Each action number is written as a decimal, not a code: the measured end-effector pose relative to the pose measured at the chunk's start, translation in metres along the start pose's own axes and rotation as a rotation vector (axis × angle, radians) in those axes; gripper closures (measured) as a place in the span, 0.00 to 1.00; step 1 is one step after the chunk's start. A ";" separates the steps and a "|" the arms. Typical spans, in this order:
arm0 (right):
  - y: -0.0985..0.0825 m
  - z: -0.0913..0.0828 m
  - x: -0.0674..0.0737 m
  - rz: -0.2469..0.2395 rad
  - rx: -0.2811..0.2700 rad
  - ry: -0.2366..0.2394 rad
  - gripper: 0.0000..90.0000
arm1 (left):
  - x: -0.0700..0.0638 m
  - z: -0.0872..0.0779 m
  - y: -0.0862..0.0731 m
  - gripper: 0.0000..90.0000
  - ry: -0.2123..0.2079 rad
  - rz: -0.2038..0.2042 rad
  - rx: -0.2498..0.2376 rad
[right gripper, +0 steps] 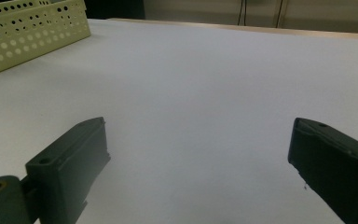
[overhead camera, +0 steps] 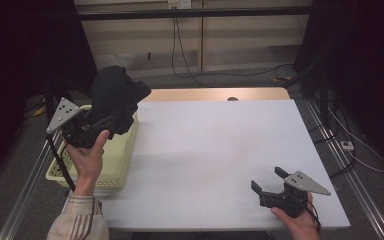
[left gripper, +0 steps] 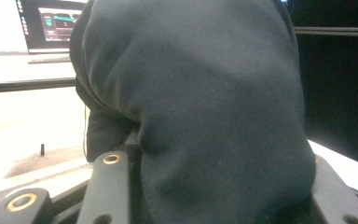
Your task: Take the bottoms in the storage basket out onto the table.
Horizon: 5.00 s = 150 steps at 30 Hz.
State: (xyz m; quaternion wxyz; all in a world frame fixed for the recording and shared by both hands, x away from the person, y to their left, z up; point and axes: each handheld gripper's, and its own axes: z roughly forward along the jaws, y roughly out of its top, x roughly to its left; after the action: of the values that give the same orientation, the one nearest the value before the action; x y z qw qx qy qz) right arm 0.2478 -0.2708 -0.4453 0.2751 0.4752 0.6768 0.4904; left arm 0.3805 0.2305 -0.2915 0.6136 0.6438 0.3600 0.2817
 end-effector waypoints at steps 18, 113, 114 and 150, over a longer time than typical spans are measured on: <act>0.000 -0.001 0.000 0.001 -0.002 -0.002 0.05 | -0.015 0.022 0.009 0.58 -0.061 0.007 0.020; -0.001 0.000 0.001 -0.001 0.005 0.010 0.06 | -0.083 0.093 -0.017 0.58 -0.262 0.027 0.208; -0.001 0.000 0.002 0.003 0.006 0.011 0.06 | -0.084 0.094 -0.017 0.58 -0.263 0.028 0.211; -0.001 -0.001 0.001 0.002 0.006 0.012 0.06 | -0.088 0.124 -0.053 0.58 -0.251 0.039 0.338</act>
State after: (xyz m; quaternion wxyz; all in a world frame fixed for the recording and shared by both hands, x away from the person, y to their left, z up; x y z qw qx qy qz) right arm 0.2465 -0.2698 -0.4456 0.2689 0.4737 0.6794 0.4916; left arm 0.4224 0.0856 -0.3477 0.5312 0.7745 0.3106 0.1467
